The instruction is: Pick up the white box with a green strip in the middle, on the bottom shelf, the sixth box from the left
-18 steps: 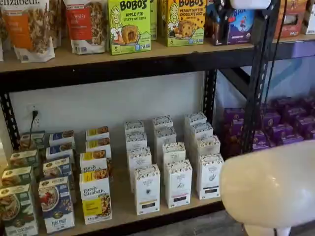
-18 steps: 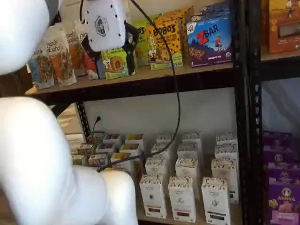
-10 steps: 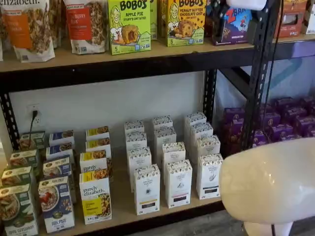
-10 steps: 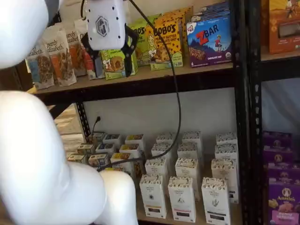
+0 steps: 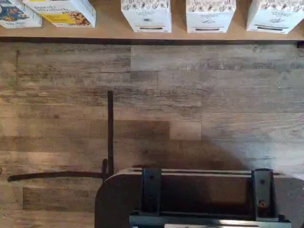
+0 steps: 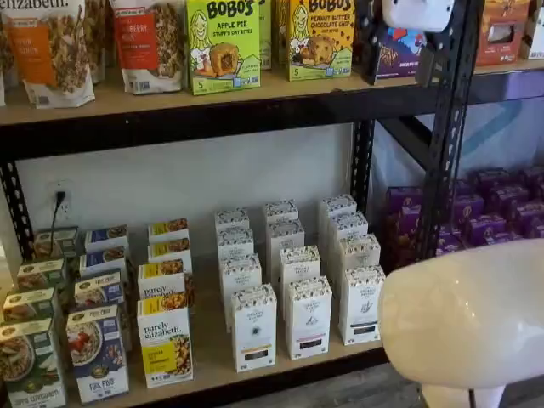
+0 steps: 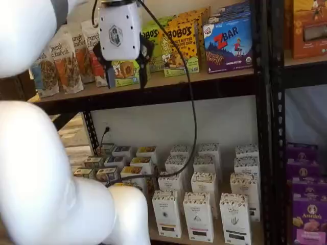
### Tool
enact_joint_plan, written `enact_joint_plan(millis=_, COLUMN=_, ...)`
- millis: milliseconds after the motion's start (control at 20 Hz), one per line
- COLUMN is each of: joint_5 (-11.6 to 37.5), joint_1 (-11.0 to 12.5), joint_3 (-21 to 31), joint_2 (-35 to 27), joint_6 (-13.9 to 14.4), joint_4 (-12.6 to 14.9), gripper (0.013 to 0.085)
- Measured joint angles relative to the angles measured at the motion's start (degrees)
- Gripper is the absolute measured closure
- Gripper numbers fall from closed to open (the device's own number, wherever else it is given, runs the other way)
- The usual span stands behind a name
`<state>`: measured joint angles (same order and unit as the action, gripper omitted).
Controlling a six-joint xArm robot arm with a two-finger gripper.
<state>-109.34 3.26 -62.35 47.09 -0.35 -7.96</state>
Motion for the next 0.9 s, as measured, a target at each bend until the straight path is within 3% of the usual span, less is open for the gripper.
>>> enact_joint_plan(millis=250, joint_5=5.8, joint_1=-2.4, joint_3=5.0, joint_2=0.2, joint_6=1.2, joint_4=2.1, gripper=0.013)
enact_joint_plan(millis=900, joint_5=22.8, joint_1=-4.7, joint_3=21.2, joint_2=1.0, joint_6=2.2, joint_4=3.9, gripper=0.013)
